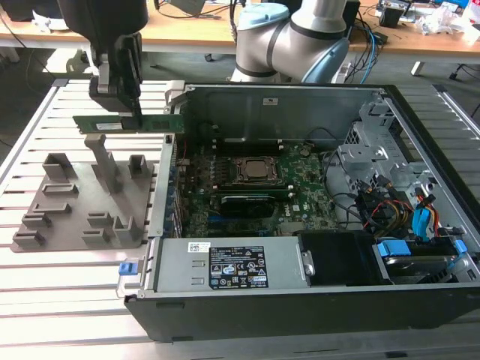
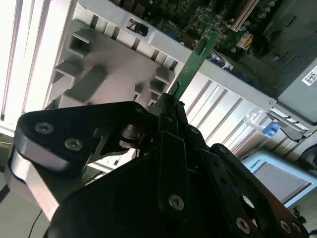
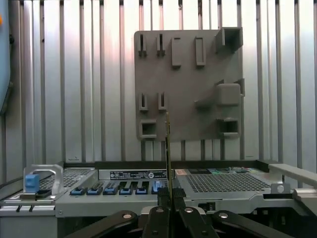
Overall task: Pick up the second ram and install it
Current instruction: 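Pick up the second ram and move it above second insertion slot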
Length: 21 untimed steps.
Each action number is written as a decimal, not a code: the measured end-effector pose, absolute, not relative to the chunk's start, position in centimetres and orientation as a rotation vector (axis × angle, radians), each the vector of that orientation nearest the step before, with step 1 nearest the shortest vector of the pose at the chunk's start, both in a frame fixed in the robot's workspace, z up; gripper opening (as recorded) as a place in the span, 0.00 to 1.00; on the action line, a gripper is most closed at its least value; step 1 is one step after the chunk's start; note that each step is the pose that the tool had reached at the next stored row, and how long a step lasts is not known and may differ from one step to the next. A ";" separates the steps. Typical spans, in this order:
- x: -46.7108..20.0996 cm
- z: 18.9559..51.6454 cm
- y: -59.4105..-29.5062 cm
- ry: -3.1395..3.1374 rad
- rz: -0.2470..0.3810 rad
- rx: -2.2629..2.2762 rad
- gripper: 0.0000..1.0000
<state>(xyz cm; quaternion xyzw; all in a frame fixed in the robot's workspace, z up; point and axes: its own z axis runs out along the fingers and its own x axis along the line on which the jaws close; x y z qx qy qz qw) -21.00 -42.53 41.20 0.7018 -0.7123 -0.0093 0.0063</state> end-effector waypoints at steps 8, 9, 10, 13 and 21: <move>-18.1 41.2 -42.5 -2.228 -0.031 2.195 0.14; -17.8 41.2 -42.5 -2.227 -0.032 2.194 0.14; -17.5 41.2 -42.5 -2.227 -0.032 2.194 0.14; -16.6 41.2 -42.5 -2.227 -0.033 2.194 0.14; -13.9 41.2 -42.5 -2.225 -0.036 2.192 0.14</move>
